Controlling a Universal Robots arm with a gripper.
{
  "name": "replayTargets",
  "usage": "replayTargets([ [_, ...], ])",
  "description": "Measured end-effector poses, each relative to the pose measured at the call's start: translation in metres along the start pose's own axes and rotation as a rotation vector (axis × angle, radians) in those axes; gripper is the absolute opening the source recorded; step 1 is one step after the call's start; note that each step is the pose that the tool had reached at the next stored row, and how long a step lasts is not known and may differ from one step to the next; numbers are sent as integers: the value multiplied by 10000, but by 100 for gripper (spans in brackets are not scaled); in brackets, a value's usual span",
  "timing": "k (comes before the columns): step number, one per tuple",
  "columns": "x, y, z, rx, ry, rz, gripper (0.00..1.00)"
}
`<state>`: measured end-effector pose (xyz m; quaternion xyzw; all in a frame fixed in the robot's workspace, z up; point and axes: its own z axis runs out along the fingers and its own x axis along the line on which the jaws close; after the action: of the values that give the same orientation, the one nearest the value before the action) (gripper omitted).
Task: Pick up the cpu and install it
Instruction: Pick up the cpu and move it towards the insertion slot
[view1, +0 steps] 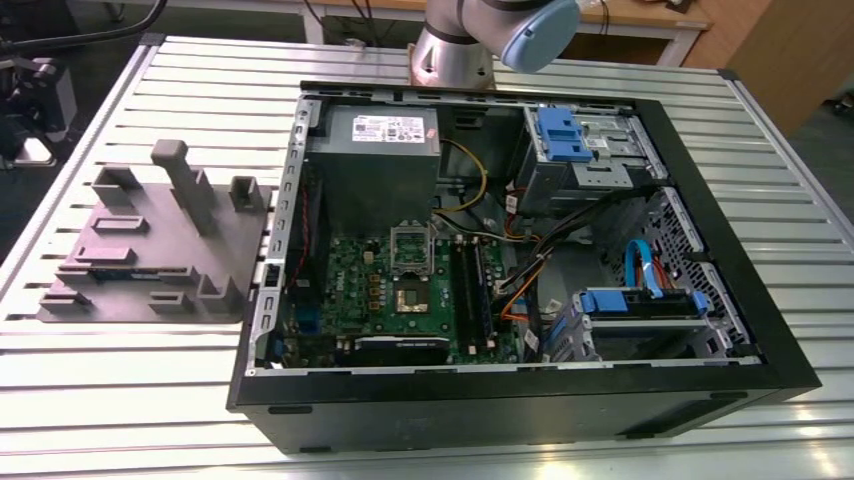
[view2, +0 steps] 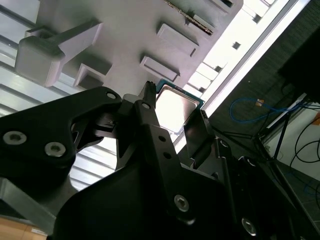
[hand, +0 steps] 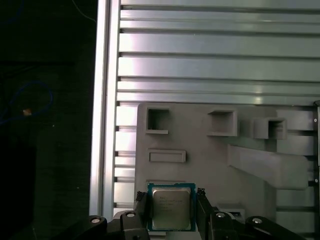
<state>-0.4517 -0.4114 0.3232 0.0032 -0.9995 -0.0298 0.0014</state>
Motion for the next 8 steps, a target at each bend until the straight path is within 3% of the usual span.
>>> replayTargets([
  [8,0,3,-59,-1,-1,0,47],
])
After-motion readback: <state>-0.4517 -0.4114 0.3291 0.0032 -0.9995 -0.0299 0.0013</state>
